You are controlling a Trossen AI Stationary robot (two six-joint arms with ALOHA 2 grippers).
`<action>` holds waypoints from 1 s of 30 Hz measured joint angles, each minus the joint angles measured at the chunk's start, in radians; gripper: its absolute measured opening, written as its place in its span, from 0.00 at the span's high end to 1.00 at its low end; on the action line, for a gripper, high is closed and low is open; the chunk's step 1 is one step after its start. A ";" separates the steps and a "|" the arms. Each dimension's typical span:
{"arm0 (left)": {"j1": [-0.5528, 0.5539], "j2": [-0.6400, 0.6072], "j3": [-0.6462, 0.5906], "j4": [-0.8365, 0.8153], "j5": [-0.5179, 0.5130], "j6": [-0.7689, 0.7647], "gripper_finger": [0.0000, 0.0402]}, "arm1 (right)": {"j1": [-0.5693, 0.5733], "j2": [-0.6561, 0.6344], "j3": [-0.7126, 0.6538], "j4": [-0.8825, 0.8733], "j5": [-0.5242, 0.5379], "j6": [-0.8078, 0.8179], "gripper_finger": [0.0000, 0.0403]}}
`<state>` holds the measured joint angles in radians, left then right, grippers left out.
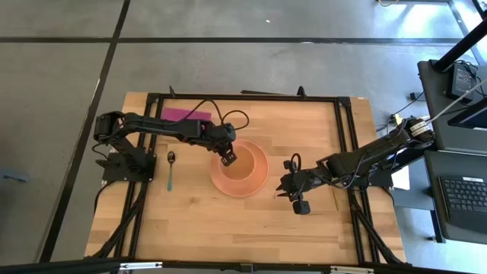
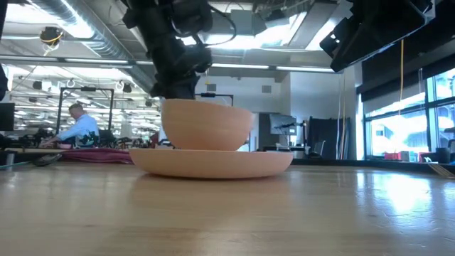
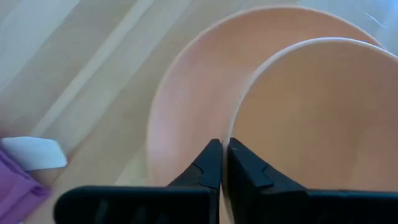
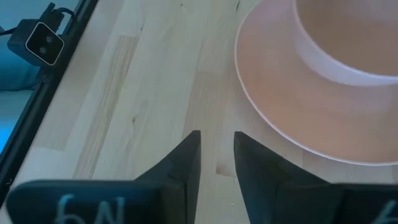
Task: Set table place
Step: Put the light orange bowl on top of the light orange plate
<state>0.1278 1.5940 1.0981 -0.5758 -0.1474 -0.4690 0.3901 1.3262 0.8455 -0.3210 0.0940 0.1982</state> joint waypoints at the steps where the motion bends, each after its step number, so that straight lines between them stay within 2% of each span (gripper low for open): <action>1: -0.010 0.000 0.000 0.000 0.000 0.000 0.98 | 0.000 0.000 0.000 0.000 0.000 0.000 0.76; 15: -0.043 0.011 0.000 0.015 -0.078 0.008 0.99 | 0.000 0.000 0.000 0.001 0.000 0.000 0.76; 27: -0.037 0.080 0.000 0.058 -0.069 0.032 0.99 | 0.000 0.000 0.000 0.003 0.001 -0.001 0.76; 30: -0.033 0.082 0.000 0.055 -0.069 0.033 0.95 | 0.000 0.000 0.000 0.003 0.001 0.000 0.76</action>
<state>0.0944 1.6756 1.0981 -0.5211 -0.2160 -0.4361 0.3901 1.3262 0.8452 -0.3184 0.0949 0.1978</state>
